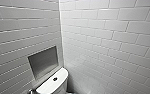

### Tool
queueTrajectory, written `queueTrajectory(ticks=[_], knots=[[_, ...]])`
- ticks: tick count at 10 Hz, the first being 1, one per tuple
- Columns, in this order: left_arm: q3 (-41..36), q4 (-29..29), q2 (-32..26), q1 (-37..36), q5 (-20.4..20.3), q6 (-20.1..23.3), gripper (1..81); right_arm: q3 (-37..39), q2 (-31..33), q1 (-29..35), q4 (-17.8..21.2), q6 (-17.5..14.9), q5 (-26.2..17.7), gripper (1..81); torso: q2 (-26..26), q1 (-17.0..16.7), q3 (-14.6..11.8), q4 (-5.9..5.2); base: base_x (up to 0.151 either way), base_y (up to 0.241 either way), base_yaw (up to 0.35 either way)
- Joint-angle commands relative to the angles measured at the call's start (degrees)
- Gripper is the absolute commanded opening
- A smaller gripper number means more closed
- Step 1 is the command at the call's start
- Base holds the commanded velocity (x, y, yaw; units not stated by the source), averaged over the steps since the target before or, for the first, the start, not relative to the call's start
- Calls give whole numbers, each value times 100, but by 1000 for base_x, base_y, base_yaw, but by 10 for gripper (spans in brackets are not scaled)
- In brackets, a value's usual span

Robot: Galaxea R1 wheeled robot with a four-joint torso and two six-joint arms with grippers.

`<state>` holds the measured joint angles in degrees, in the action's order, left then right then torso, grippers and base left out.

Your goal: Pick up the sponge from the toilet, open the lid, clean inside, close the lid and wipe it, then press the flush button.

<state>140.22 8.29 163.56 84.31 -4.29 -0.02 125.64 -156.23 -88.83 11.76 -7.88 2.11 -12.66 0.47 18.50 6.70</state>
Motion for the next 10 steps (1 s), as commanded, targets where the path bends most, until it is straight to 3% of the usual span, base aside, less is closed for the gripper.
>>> queueTrajectory(ticks=[1,6,10], knots=[[-967,-47,-638,-244,245,11,811,-1436,871,124,19,-12,43,10,0,0,0,0,0,0,0],[-2348,-55,-1579,-445,157,2,811,-1824,1179,150,28,-12,132,10,-2,0,0,0,0,0,0],[-3096,-73,-2301,-1016,218,-393,811,-1763,1206,177,19,-4,132,10,-2,0,0,0,0,0,0]])
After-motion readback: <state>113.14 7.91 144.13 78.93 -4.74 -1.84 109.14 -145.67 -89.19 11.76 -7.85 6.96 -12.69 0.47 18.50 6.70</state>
